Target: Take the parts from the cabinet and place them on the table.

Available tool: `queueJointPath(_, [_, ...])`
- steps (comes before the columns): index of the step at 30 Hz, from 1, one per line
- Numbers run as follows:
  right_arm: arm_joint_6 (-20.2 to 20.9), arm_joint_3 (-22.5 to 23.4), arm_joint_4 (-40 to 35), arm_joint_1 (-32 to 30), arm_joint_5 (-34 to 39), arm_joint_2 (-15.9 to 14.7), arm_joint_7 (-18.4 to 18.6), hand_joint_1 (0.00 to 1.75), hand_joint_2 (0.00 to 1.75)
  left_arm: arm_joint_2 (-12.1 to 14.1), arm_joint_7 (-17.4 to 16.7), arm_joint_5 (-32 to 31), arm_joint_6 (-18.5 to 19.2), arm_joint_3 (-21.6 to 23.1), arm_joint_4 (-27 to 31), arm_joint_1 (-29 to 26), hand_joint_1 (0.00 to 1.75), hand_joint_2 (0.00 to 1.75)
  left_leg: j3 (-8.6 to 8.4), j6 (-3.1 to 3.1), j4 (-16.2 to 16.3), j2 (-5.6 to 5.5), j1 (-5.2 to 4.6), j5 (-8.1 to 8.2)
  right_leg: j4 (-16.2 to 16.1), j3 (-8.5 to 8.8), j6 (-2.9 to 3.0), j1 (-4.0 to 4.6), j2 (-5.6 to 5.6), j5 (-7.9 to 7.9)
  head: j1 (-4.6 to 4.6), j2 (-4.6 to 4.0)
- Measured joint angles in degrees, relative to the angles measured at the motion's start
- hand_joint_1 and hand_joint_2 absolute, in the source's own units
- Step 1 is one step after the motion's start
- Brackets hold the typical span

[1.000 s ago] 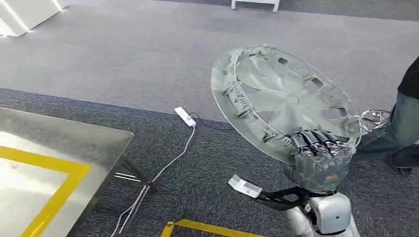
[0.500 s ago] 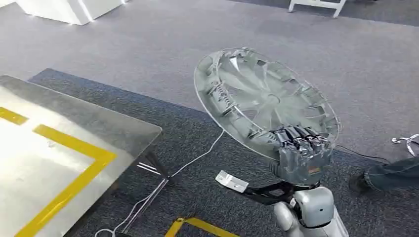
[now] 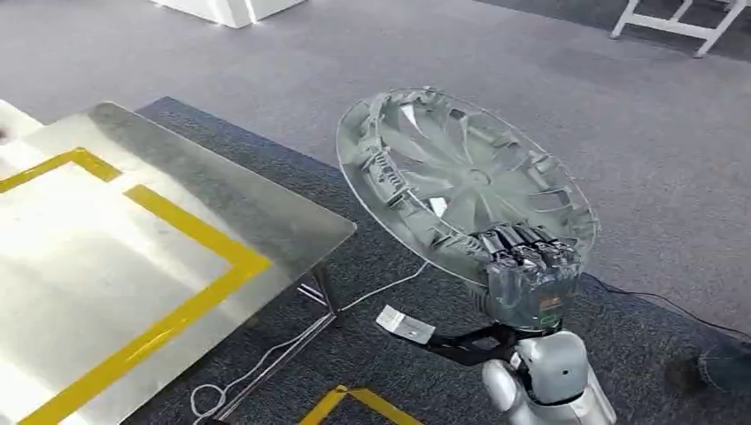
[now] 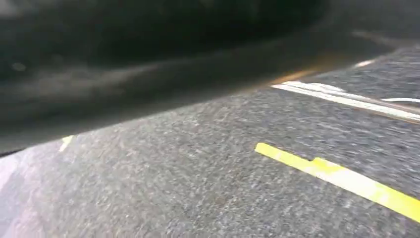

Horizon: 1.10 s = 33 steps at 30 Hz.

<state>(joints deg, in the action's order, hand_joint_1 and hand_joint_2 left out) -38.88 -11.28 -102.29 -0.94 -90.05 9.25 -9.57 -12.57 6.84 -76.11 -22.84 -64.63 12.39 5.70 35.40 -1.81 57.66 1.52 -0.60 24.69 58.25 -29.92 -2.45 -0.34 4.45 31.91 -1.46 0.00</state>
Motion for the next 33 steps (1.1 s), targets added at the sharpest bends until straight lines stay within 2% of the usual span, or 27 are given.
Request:
queueJointPath(1, [0.00,-0.02,0.00,-0.02,0.00,0.00,0.02,1.75,1.75,0.02,0.00,0.00,-0.13,-0.02,0.00,0.13,0.00,0.00,0.00,-0.23,0.01,-0.56,0.15,-0.02,2.88,-1.26,0.02,-0.16,-2.64,1.76,0.08,0.00])
queueJointPath(2, [0.00,0.00,0.07,-0.11,0.00,-0.02,0.02,1.75,1.75,0.00,0.00,-0.02,-0.11,-0.02,0.00,0.32,0.00,0.00,0.04,-0.50,0.02,-1.30,0.18,-0.02,7.35,-3.44,-0.06,-0.23,-3.76,3.81,0.44,0.00])
queueJointPath(3, [0.00,0.04,0.09,-0.11,0.00,-0.07,0.02,1.75,1.75,-0.15,0.02,-0.02,-0.11,-0.02,0.00,0.41,0.00,0.00,0.05,-0.52,0.02,-2.14,0.17,-0.01,12.53,-6.17,-0.18,-0.23,-4.24,5.83,0.52,0.00])
queueJointPath(4, [0.00,0.07,0.13,-0.17,0.00,-0.11,0.09,1.75,1.75,-0.15,0.15,-0.02,0.00,-0.02,0.00,0.39,0.00,0.00,0.05,-0.53,0.04,-2.95,0.17,0.00,16.46,-8.48,-0.29,-0.22,-4.34,6.81,0.57,0.00])
queueJointPath(5, [0.00,0.09,0.13,-0.37,0.00,-0.13,0.13,1.75,1.75,-0.15,0.22,-0.02,0.15,-0.02,0.00,0.32,0.00,0.00,0.00,-0.53,0.05,-3.80,0.19,0.00,17.53,-9.59,-0.35,-0.25,-4.34,6.23,0.55,0.00])
queueJointPath(6, [0.00,0.11,0.13,-0.54,0.00,-0.15,0.13,1.75,1.75,-0.15,0.28,-0.04,0.31,-0.04,0.00,0.27,0.00,0.00,-0.05,-0.52,0.07,-4.73,0.22,0.00,15.75,-9.31,-0.33,-0.33,-4.35,4.20,0.55,0.00])
queueJointPath(8, [0.00,0.15,0.11,-0.70,0.00,-0.15,0.07,1.75,1.75,-0.15,0.37,-0.11,0.68,-0.02,0.00,0.27,0.00,0.00,-0.20,-0.36,0.22,-6.44,0.35,0.05,6.74,-5.68,-0.28,-0.54,-4.99,-1.56,0.52,0.00])
queueJointPath(9, [0.00,0.22,0.04,-0.73,0.00,-0.15,-0.07,1.75,1.75,-0.15,0.39,-0.20,0.81,-0.02,0.00,0.27,0.00,0.00,-0.09,-0.08,0.38,-7.16,0.41,0.16,1.51,-3.58,-0.33,-0.91,-7.50,-3.69,0.63,0.00])
queueJointPath(10, [0.00,0.44,0.02,-0.90,0.00,-0.17,-0.39,1.75,1.75,-0.11,0.44,-0.24,0.94,-0.02,0.00,0.39,0.00,0.00,0.36,0.41,0.80,-7.86,0.15,0.14,0.27,-3.04,-0.25,-1.26,-10.39,-2.78,0.59,0.00])
queueJointPath(13, [0.00,1.09,-0.46,-1.56,0.00,-0.20,-1.27,1.75,1.75,0.00,0.52,-0.59,1.24,-0.02,0.00,0.02,0.00,0.00,1.06,1.50,0.58,-9.63,0.82,-0.47,0.19,-2.55,0.61,-0.75,-8.95,-2.82,0.54,0.00])
queueJointPath(14, [0.00,1.16,-0.46,-1.73,0.00,-0.18,-1.47,1.75,1.75,0.07,0.52,-0.63,1.24,-0.02,0.00,-0.09,0.00,0.00,1.14,1.77,0.64,-10.34,0.77,-0.45,-0.11,-2.33,0.98,-0.97,-8.14,-2.99,0.57,0.00])
queueJointPath(15, [0.00,1.38,-0.68,-1.85,0.04,-0.17,-1.60,1.75,1.75,0.09,0.52,-0.70,1.31,-0.02,0.00,-0.20,0.00,0.00,1.30,1.92,1.31,-7.15,0.51,0.14,-0.43,-1.96,1.33,-1.07,-7.19,-3.11,0.55,0.00])
queueJointPath(16, [0.00,1.64,-1.05,-2.21,0.07,-0.15,-1.92,1.75,1.75,0.09,0.52,-0.81,1.59,-0.02,0.00,-0.14,0.00,0.00,2.31,2.19,3.51,-4.23,0.35,1.81,-0.51,-1.74,1.80,-0.92,-6.39,-3.01,-0.11,0.00])
queueJointPath(17, [0.00,2.14,-1.47,-2.59,0.04,-0.15,-2.56,1.75,1.75,0.15,0.41,-1.16,1.86,0.00,0.00,-0.04,0.00,0.00,4.11,2.44,7.31,-2.95,0.48,3.94,-0.50,-1.66,2.08,-0.78,-5.50,-2.85,-0.07,0.00])
queueJointPath(18, [0.00,2.75,-1.90,-3.04,0.02,-0.15,-3.36,1.75,1.75,0.20,0.33,-1.27,2.22,0.04,0.00,0.05,0.00,0.00,6.32,2.59,12.03,-2.33,0.65,6.05,-0.48,-1.56,2.21,-0.64,-4.49,-2.75,-0.13,0.00])
queueJointPath(19, [0.00,3.19,-2.29,-3.42,0.02,-0.15,-3.93,1.75,1.75,0.24,0.29,-1.31,2.47,0.04,0.00,0.03,0.00,0.00,8.16,2.71,15.90,-2.12,0.78,7.48,-0.47,-1.52,2.34,-0.58,-3.58,-2.62,-0.07,0.00])
queueJointPath(20, [0.00,3.60,-2.56,-3.82,0.02,-0.15,-4.35,1.75,1.75,0.26,0.26,-1.38,2.79,0.07,0.00,-0.04,0.00,0.00,9.07,2.78,17.86,-2.08,0.89,7.73,-0.47,-1.44,2.38,-0.53,-2.78,-2.51,-0.11,0.00])
queueJointPath(21, [0.00,4.00,-2.93,-4.40,0.02,-0.15,-4.79,1.75,1.75,0.33,0.26,-1.38,3.02,0.07,0.00,-0.16,0.00,0.00,8.58,2.77,17.10,-2.04,0.97,6.62,-0.47,-1.31,2.31,-0.46,-1.89,-2.38,-0.09,0.00])
queueJointPath(23, [0.00,4.72,-3.67,-5.22,0.02,-0.09,-5.55,1.75,1.75,0.57,0.28,-1.57,3.52,0.11,0.00,-0.30,0.00,0.00,4.15,2.40,9.20,-1.31,0.92,2.19,-0.47,-0.87,2.14,-0.34,-0.37,-2.01,-0.11,0.00])
queueJointPath(24, [0.00,5.05,-4.04,-5.46,0.02,-0.02,-5.77,1.75,1.75,0.63,0.35,-1.66,3.67,0.15,0.00,-0.29,0.00,0.00,1.34,2.03,4.45,0.12,0.75,0.31,-0.47,-0.56,2.04,-0.31,0.26,-1.77,-0.07,0.00])
queueJointPath(25, [0.00,5.44,-4.28,-5.68,0.02,0.00,-6.10,1.75,1.75,0.74,0.37,-1.79,3.87,0.24,0.00,-0.17,0.00,0.00,-0.16,1.81,2.04,3.10,-0.06,1.09,-0.43,-0.46,1.69,0.03,0.83,-1.50,-0.09,0.00])
queueJointPath(27, [0.00,6.38,-4.70,-6.12,0.02,0.02,-6.47,1.75,1.75,0.85,0.39,-1.95,4.20,0.33,0.00,-0.03,0.00,0.00,0.04,1.25,1.24,2.40,-0.24,1.25,-0.38,-0.37,1.13,0.33,2.05,-1.18,0.13,0.00])
queueJointPath(29, [0.00,6.86,-4.72,-6.29,-0.02,0.04,-6.71,1.75,1.75,1.07,0.39,-2.05,4.33,0.33,0.00,-0.32,0.00,0.00,0.00,0.70,0.97,1.02,-0.29,1.27,-0.75,0.24,0.60,0.33,3.34,-0.91,0.04,0.00])
queueJointPath(30, [0.00,7.02,-4.79,-6.38,0.00,0.04,-6.71,1.75,1.75,1.11,0.39,-2.08,4.33,0.33,0.00,-0.46,0.00,0.00,-0.61,0.30,0.38,0.22,0.26,1.02,-0.43,-0.05,0.12,-0.04,2.56,-0.18,0.04,0.00])
queueJointPath(31, [0.00,7.19,-4.85,-6.46,0.00,0.04,-6.71,1.75,1.75,1.14,0.39,-2.10,4.33,0.35,0.00,-0.43,0.00,0.00,-0.69,0.03,0.35,-0.19,0.30,1.04,1.33,-0.52,-0.04,-0.08,-0.76,0.89,0.35,-0.04])
queueJointPath(32, [0.00,7.41,-4.92,-6.60,0.00,0.04,-6.71,1.75,1.75,1.20,0.39,-2.10,4.33,0.35,0.00,-0.22,0.00,0.00,-0.62,-0.38,0.36,-0.85,0.31,1.02,5.11,-2.36,-0.08,-0.19,-2.82,2.74,0.39,0.00])
queueJointPath(33, [0.00,7.63,-4.92,-6.76,0.00,0.04,-6.73,1.75,1.75,1.20,0.39,-2.10,4.35,0.39,0.00,-0.05,0.00,0.00,-0.62,-0.45,0.36,-1.65,0.30,1.00,9.87,-4.84,-0.17,-0.26,-3.76,4.78,0.68,0.00])
